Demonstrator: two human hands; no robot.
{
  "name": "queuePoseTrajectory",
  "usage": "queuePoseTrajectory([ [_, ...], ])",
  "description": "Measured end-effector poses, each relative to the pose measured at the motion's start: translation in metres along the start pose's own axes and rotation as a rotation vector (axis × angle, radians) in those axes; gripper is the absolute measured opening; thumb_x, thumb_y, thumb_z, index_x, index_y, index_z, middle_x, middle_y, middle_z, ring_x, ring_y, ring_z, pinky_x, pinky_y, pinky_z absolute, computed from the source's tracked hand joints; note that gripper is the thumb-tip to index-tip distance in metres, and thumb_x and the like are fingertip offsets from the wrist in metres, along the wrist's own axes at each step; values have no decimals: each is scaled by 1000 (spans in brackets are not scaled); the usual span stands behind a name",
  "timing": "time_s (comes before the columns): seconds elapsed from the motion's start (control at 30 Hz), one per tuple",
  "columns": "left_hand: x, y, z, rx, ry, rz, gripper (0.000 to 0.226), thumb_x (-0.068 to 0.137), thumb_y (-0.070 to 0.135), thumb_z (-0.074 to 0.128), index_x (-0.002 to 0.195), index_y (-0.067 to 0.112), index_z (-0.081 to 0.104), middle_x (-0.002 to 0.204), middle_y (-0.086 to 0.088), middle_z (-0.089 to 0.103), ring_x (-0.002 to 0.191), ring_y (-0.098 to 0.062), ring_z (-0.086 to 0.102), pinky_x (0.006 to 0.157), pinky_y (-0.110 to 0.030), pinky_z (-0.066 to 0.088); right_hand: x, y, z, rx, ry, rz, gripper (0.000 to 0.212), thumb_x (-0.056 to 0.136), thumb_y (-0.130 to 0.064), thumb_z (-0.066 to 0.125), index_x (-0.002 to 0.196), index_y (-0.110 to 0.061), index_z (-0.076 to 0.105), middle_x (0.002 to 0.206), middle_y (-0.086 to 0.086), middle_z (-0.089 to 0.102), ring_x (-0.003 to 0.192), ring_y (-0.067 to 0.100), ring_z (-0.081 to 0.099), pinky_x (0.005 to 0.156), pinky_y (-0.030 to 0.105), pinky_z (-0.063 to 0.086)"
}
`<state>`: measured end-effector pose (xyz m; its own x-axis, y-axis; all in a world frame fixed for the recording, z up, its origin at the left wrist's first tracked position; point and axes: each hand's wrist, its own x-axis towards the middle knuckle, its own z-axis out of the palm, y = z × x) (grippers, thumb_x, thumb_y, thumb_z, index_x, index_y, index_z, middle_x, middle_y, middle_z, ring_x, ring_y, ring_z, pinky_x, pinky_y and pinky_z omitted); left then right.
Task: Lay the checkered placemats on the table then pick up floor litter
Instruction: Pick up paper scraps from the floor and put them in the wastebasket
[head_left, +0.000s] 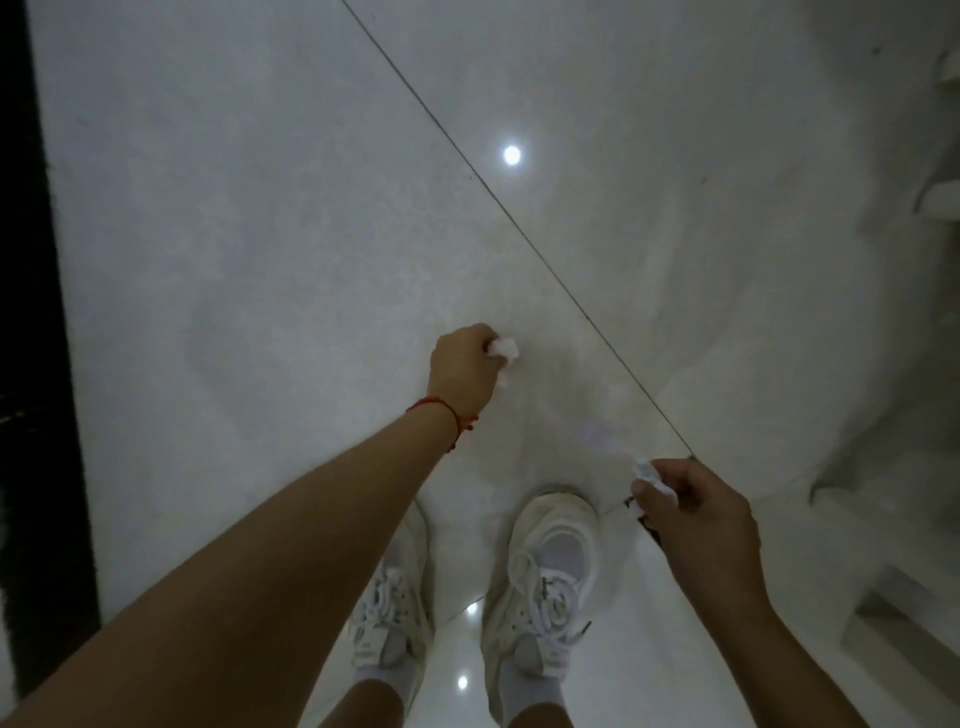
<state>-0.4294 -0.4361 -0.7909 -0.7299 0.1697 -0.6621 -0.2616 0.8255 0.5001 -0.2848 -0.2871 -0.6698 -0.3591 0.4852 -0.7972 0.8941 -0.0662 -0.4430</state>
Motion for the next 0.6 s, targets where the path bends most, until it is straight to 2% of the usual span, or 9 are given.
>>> queuePoseTrajectory([
  [0.07, -17, 7, -19, -198, 91, -109, 16, 79, 9, 65, 90, -2, 67, 89, -17, 69, 78, -24, 62, 69, -29, 53, -7, -10, -2, 5, 2, -10, 10, 83, -18, 65, 73, -19, 63, 60, -3, 66, 59, 6, 60, 74, 36, 52],
  [0.17, -49, 22, -54, -482, 135, -198, 12, 77, 6, 68, 87, 0, 68, 76, -11, 66, 64, -18, 62, 57, -16, 55, -22, -33, -3, -10, -1, -81, 14, 83, -16, 64, 71, -20, 61, 54, -19, 64, 52, -2, 56, 60, 12, 47],
  [0.2, -61, 27, -67, -531, 148, -215, 10, 76, 5, 69, 86, 2, 68, 74, -10, 65, 62, -16, 61, 56, -16, 55, -28, -44, -3, -21, -6, -108, 14, 84, -17, 64, 71, -21, 60, 54, -22, 63, 51, -3, 56, 54, 6, 44],
  [0.27, -87, 35, -96, -599, 173, -245, 7, 76, 4, 69, 83, 5, 67, 71, -9, 64, 60, -14, 62, 56, -19, 56, -44, -67, -3, -20, -19, -144, 14, 84, -19, 63, 71, -20, 60, 53, -23, 62, 50, -4, 56, 50, 4, 43],
  [0.33, -113, 42, -125, -642, 192, -274, 8, 76, 3, 69, 83, 2, 68, 67, -5, 64, 55, -7, 62, 54, -16, 55, -62, -91, -5, -4, -27, -167, 15, 84, -18, 64, 69, -19, 60, 51, -22, 62, 48, -4, 55, 49, 4, 42],
  [0.4, -140, 50, -155, -654, 212, -307, 9, 76, 3, 69, 84, 1, 68, 67, -3, 64, 54, -8, 62, 54, -15, 55, -83, -118, -10, -13, -45, -202, 14, 84, -19, 64, 70, -18, 61, 51, -22, 62, 48, -4, 56, 48, 4, 42],
  [0.47, -168, 61, -184, -652, 229, -315, 5, 76, 4, 70, 75, 9, 68, 66, -2, 65, 53, -9, 62, 55, -16, 56, -106, -145, -18, -40, -65, -247, 14, 84, -22, 64, 70, -20, 62, 54, -22, 63, 51, -4, 57, 50, 6, 44],
  [0.6, -223, 86, -238, -599, 276, -287, 22, 75, 6, 71, 63, 24, 65, 61, 4, 66, 47, -2, 61, 58, -22, 56, -155, -193, -37, -48, -102, -322, 9, 81, -23, 68, 72, -20, 65, 60, -11, 67, 56, 1, 59, 56, 8, 45],
])
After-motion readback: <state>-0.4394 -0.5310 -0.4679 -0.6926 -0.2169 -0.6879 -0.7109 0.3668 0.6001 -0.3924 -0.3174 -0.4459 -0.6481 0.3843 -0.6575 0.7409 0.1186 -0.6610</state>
